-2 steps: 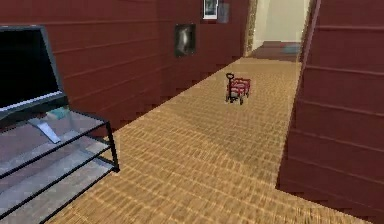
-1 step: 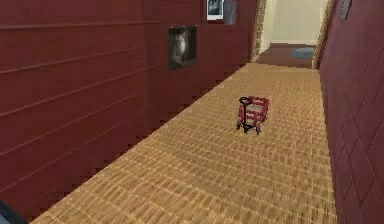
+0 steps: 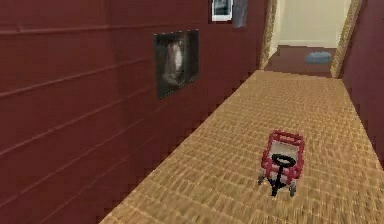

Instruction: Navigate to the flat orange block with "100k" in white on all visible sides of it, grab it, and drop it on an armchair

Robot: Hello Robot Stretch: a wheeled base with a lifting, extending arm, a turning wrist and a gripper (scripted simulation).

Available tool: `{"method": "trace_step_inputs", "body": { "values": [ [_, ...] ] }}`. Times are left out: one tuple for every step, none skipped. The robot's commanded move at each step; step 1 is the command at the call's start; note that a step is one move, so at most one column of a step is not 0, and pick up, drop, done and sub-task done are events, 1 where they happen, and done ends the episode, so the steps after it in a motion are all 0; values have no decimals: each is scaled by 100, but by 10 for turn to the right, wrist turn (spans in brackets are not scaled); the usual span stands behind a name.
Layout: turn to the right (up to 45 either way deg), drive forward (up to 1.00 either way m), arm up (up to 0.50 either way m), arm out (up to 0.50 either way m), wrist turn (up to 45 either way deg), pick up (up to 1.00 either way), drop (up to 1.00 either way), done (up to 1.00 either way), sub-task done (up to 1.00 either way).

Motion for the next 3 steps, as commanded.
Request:
{"method": "trace_step_inputs", "body": {
  "values": [
    [0,100,0,0,0,0,0,0,0],
    [0,55,0,0,0,0,0,0,0],
    [300,0,0,0,0,0,0,0,0]
  ]
}}
